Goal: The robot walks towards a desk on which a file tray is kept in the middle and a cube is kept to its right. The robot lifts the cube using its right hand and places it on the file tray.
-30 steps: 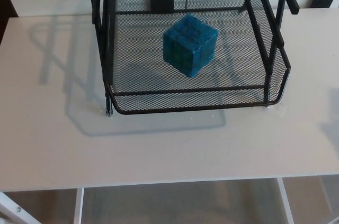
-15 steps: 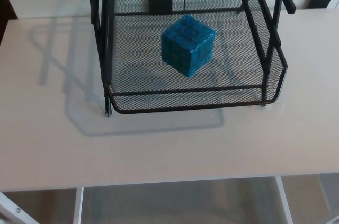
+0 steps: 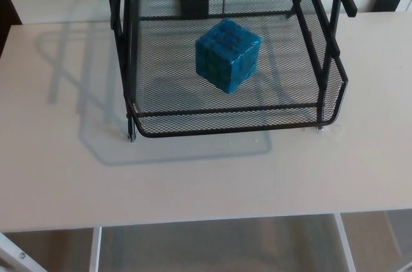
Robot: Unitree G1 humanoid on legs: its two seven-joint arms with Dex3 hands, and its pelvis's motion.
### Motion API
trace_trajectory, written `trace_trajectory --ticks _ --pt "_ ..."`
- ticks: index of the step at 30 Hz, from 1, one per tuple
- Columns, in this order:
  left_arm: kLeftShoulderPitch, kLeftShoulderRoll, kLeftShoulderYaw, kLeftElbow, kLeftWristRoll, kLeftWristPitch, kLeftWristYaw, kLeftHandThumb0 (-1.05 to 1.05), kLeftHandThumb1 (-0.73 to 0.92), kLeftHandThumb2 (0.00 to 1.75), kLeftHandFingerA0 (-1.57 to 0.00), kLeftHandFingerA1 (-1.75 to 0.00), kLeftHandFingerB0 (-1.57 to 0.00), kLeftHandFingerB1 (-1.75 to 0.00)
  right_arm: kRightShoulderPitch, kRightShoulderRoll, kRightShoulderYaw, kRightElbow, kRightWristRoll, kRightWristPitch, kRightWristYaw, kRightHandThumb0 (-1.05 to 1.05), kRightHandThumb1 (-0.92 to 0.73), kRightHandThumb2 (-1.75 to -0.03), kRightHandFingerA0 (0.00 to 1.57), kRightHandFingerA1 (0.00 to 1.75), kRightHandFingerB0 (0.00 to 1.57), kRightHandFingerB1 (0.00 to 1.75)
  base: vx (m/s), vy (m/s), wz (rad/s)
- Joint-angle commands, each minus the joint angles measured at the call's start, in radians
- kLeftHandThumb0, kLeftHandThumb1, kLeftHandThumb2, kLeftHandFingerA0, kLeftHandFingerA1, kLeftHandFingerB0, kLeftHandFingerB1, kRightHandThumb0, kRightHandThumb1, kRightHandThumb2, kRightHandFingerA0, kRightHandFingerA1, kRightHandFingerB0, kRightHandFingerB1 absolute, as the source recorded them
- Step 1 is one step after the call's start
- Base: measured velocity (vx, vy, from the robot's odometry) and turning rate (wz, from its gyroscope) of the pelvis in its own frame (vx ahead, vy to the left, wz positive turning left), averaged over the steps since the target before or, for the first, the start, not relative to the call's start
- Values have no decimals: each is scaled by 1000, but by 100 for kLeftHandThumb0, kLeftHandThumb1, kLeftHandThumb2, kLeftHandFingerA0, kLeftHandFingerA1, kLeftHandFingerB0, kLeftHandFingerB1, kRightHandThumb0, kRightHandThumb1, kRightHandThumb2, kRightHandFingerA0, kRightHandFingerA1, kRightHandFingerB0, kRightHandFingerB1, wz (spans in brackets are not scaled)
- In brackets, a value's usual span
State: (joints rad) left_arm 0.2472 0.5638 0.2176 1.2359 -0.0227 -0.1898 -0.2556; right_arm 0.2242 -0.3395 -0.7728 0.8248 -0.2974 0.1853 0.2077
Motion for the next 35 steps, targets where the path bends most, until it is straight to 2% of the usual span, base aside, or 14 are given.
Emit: trace_trajectory --ticks 1,14,15,17,18,19,20,23,24,27,28,30,32,35 --pt "-1 16 25 4 -21 3 8 -105 92 80 -49 -98 -31 -83 47 -112 251 100 -99 -93 -19 -95 -62 -106 1 33 10 17 0 0 0" --pt "-13 14 68 26 -36 24 -18 -105 92 76 -50 -93 -26 -79 62 -165 419 111 3 -73 -101 -98 -82 -65 3 53 3 34 0 0 0" --pt "-17 11 83 29 -53 31 -27 -99 67 125 -56 -90 -23 -72 61 -168 428 115 11 -74 -105 -98 -82 -65 3 53 3 34 0 0 0" --pt "-30 4 131 33 -99 68 -49 -105 88 82 -37 -87 -25 -77 66 -186 434 185 66 -235 37 -90 -83 -66 18 49 30 33 0 0 0" --pt "-30 3 138 34 -101 61 -53 -99 70 131 -50 -90 -16 -70 45 -169 376 195 138 -192 71 -85 -55 -97 10 56 19 49 0 0 0" --pt "-32 2 150 34 -109 61 -58 -105 92 80 -37 -100 -18 -84 26 -160 348 226 170 -193 79 -86 -55 -97 3 51 16 48 0 0 0" --pt "-36 0 177 36 -133 72 -70 -105 75 134 -45 -90 -11 -68 9 -162 345 275 169 -232 68 -84 -71 -62 23 55 21 40 0 0 0" --pt "-42 -3 219 35 -153 92 -79 -97 70 130 -41 -86 -9 -66 -9 -170 349 317 166 -265 68 -84 -71 -62 23 55 21 40 0 0 0" --pt "-46 -7 256 33 -186 110 -88 -102 89 79 -31 -89 -17 -74 -9 -171 351 326 168 -272 69 -84 -71 -62 23 55 21 40 0 0 0" --pt "-63 -30 394 24 -307 165 -136 -82 70 96 -20 -86 -5 -66 -2 -180 356 343 178 -290 72 -84 -71 -62 23 55 21 40 0 0 0" --pt "-129 -55 516 5 -424 200 -90 -99 74 127 0 -71 0 -54 -44 -48 160 224 330 -583 -256 -53 -58 -58 56 72 50 53 0 0 0" --pt "-196 -65 575 -17 -473 228 -2 -97 92 79 0 -92 0 -28 -94 -37 135 208 344 -608 -294 -67 -64 -60 39 71 40 51 0 0 0" --pt "-312 -85 624 -106 -496 222 177 -89 83 130 0 -64 0 -50 -150 -15 119 77 319 -649 -384 -67 -68 -59 19 101 15 58 0 0 0" --pt "-330 -116 591 -248 -437 165 258 -87 92 98 0 -76 0 -36 -171 30 118 -204 251 -592 -504 -65 -72 -58 12 111 11 58 0 0 0"
